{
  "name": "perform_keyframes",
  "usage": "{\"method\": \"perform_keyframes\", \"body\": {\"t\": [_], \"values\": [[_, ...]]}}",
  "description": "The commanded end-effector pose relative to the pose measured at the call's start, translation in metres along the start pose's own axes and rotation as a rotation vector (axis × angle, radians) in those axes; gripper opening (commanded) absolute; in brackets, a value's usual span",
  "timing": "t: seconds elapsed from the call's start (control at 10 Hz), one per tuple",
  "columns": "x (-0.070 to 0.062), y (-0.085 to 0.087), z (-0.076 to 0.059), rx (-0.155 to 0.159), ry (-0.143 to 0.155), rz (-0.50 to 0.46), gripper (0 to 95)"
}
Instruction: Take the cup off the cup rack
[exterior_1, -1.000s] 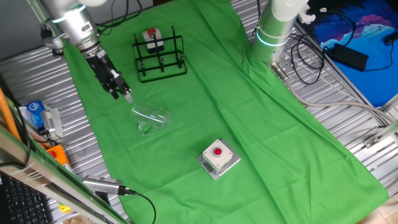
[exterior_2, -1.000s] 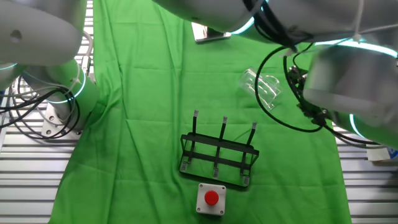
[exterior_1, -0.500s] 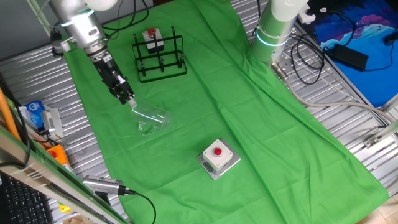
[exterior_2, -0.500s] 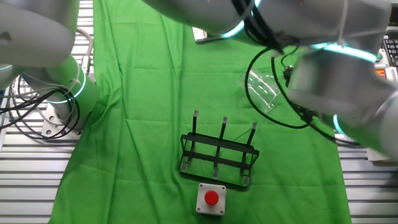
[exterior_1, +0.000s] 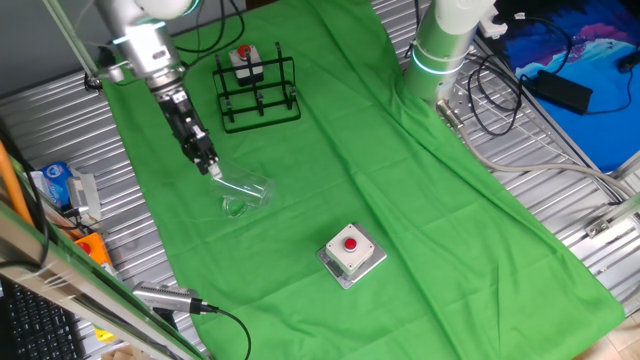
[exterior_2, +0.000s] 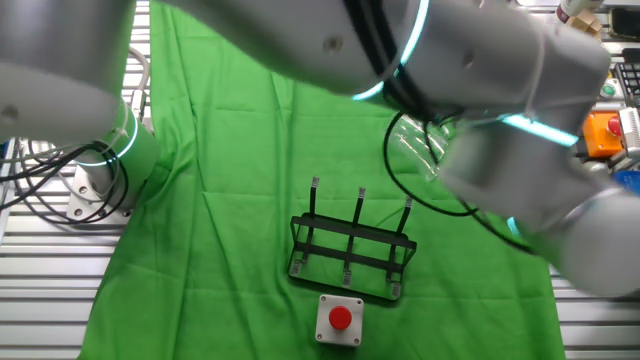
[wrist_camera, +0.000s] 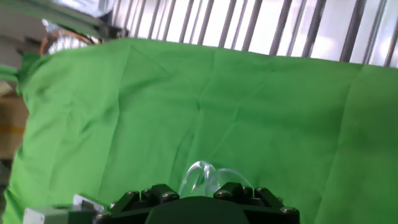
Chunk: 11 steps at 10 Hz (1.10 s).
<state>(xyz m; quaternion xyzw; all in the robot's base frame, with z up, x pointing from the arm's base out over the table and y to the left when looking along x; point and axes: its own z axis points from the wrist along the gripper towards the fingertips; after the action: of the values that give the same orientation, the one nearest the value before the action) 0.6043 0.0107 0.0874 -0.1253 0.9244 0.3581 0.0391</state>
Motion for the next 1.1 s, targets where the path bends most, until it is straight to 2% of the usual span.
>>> {"method": "perform_keyframes", "body": {"t": [0.1, 0.2, 0.3, 0.4, 0.5, 0.6, 0.8, 0.9, 1.0, 1.1], "values": [[0.000, -0.006, 0.006, 0.006, -0.017, 0.030, 57.0], [0.001, -0.007, 0.007, 0.010, -0.021, 0.050, 57.0], [0.001, -0.007, 0.008, 0.019, -0.022, 0.080, 38.0], [0.001, -0.007, 0.009, 0.041, -0.012, 0.105, 38.0], [0.002, -0.006, 0.010, 0.042, -0.005, 0.160, 38.0], [0.003, -0.004, 0.012, 0.019, -0.007, 0.223, 19.0], [0.007, -0.005, 0.015, 0.028, 0.007, 0.220, 19.0], [0.013, -0.009, 0.016, 0.054, 0.043, 0.176, 19.0], [0.019, -0.013, 0.017, 0.062, 0.101, 0.131, 38.0], [0.025, -0.016, 0.018, 0.083, 0.197, 0.078, 38.0]]}}
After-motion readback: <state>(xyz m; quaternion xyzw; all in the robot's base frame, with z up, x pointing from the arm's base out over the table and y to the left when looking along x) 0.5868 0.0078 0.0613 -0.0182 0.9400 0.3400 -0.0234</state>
